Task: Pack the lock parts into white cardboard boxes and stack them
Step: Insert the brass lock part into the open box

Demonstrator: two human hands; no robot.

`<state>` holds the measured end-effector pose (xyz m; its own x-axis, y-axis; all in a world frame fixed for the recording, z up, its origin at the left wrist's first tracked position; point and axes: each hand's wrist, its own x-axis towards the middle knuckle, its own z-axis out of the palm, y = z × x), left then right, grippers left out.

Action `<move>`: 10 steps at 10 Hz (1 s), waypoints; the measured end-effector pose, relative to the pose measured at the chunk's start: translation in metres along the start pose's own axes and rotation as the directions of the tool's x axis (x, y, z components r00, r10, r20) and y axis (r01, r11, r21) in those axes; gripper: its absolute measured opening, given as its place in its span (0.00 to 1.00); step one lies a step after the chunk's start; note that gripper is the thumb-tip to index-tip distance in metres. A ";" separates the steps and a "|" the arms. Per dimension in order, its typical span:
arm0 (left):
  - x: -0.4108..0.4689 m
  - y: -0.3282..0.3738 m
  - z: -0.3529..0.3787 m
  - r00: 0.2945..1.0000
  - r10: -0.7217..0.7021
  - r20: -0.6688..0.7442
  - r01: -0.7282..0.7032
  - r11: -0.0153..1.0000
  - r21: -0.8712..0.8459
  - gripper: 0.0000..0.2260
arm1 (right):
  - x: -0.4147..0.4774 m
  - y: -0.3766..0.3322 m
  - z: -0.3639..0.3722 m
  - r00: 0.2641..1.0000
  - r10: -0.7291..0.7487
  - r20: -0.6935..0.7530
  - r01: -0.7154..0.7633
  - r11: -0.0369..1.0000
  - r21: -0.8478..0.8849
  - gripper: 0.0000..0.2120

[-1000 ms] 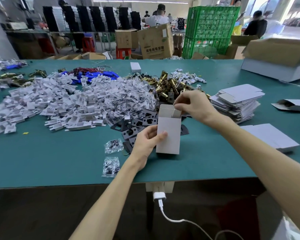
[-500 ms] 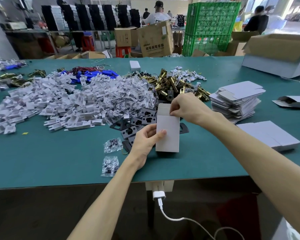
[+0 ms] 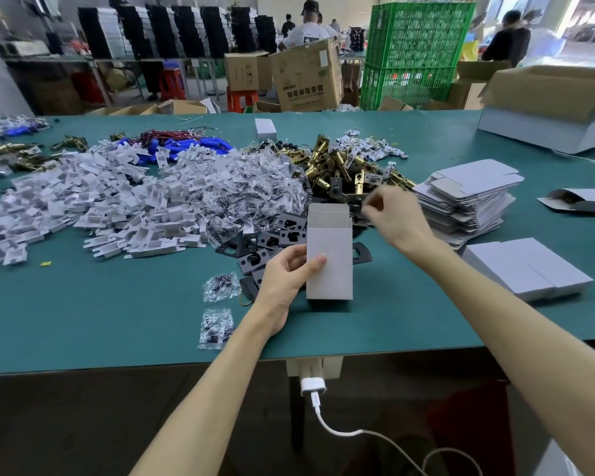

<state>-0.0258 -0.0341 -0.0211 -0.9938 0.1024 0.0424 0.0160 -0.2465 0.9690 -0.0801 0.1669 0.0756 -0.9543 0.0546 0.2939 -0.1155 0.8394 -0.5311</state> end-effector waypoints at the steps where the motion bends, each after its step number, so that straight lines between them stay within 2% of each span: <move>1: 0.001 -0.001 0.000 1.000 0.003 -0.012 -0.003 1.000 0.006 0.23 | -0.014 0.025 0.027 0.964 0.154 0.217 -0.135 0.986 -0.101 0.12; 3: 0.001 -0.002 0.000 1.000 0.015 -0.022 -0.014 1.000 0.021 0.22 | -0.028 0.029 0.053 0.957 0.179 0.228 -0.165 0.983 -0.080 0.24; 4: 0.001 -0.002 0.000 1.000 0.016 -0.021 -0.016 1.000 0.022 0.22 | -0.022 0.030 0.054 0.941 0.218 0.258 -0.213 0.976 -0.047 0.25; 5: 0.001 -0.002 -0.001 1.000 0.010 -0.019 -0.010 1.000 0.021 0.23 | -0.020 0.029 0.051 0.917 0.256 0.305 -0.255 0.966 -0.043 0.19; 6: 0.001 -0.002 -0.001 1.000 0.009 -0.019 -0.009 1.000 0.020 0.23 | -0.020 0.026 0.051 0.925 0.236 0.298 -0.241 0.970 -0.021 0.09; 8: 0.001 -0.003 -0.001 1.000 0.016 -0.022 -0.016 1.000 0.006 0.23 | -0.023 0.030 0.052 0.940 0.188 0.286 -0.201 0.980 0.015 0.04; 10: 0.000 -0.002 0.000 0.999 0.017 -0.028 -0.017 1.000 0.005 0.21 | -0.027 0.026 0.059 0.963 0.168 0.209 -0.167 0.986 -0.018 0.11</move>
<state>-0.0262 -0.0334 -0.0231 -0.9961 0.0710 0.0522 0.0334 -0.2433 0.9694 -0.0735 0.1552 0.0065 -0.9964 0.0804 0.0282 0.0510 0.8281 -0.5582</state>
